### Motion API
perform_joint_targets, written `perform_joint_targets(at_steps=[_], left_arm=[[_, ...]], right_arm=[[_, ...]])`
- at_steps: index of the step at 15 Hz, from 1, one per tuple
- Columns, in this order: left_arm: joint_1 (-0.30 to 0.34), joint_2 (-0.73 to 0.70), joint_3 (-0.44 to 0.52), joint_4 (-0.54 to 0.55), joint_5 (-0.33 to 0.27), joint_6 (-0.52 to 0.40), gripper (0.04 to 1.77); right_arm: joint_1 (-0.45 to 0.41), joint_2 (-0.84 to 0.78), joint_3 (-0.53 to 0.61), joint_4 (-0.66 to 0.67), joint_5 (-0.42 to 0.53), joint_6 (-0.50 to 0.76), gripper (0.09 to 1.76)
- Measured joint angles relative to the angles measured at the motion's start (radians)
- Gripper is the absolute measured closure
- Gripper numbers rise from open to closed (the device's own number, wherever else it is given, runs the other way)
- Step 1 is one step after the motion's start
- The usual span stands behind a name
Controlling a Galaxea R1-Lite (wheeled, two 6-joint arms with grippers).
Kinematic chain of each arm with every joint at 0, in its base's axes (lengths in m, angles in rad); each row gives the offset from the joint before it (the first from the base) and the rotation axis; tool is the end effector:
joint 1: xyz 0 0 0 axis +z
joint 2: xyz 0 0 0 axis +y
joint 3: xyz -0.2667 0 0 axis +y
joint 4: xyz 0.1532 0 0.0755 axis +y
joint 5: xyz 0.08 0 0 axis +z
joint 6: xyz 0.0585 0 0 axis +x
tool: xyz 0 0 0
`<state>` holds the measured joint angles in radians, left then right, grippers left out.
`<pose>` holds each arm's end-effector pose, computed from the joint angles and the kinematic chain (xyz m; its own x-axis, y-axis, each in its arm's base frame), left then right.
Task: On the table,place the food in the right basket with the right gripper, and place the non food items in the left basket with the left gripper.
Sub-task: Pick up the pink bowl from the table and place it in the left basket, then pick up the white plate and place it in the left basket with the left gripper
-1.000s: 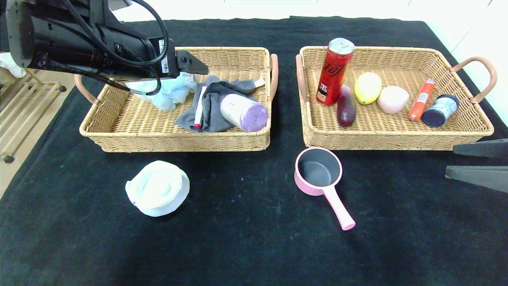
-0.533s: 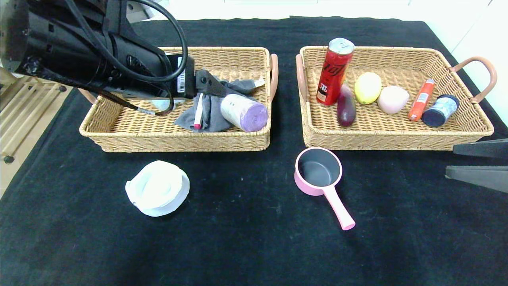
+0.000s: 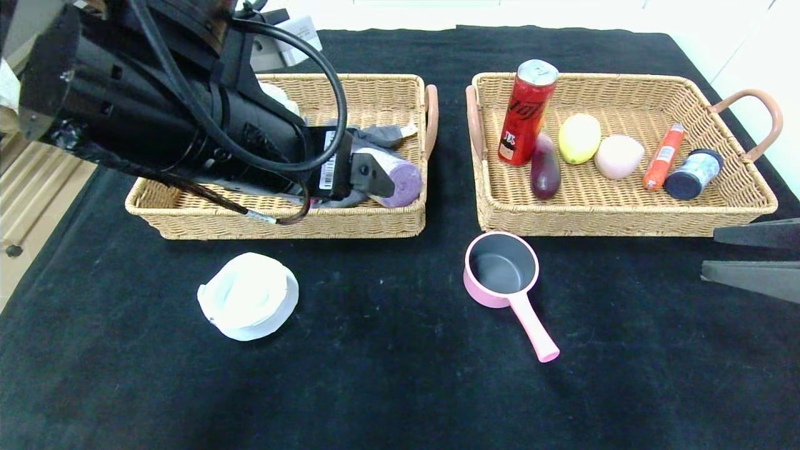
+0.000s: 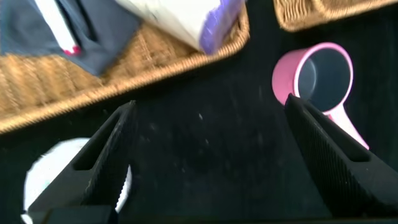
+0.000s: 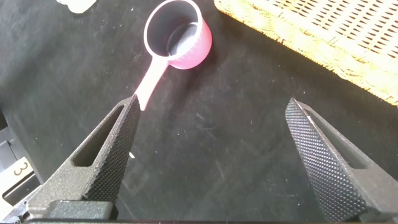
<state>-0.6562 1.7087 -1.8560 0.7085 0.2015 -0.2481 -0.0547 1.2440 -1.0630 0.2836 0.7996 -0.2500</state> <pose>0.2396 -0.1697 0.2883 0.7793 -0.3475 -0.5214 0.3458 0.9325 -0.1046 0.1887 0.0317 0.2452 0.6614 0.6819 -0.3123 -0.6940 0.7143 0.0901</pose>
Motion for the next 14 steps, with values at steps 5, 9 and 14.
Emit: perform_joint_targets(at_steps=[5,9,14], left_arm=[[-0.104,0.054,-0.003,0.027,0.045,-0.036,0.1],[-0.159,0.106,-0.005,0.024,0.061,-0.061,0.1],[-0.184,0.183,-0.03,0.012,0.065,-0.089,0.1]], right_arm=[[-0.001,0.001,0.0,0.0,0.0,-0.001,0.14],[0.0,0.001,-0.002,-0.001,-0.001,0.0,0.14],[0.0,0.0,-0.003,-0.001,0.0,0.0,0.14]])
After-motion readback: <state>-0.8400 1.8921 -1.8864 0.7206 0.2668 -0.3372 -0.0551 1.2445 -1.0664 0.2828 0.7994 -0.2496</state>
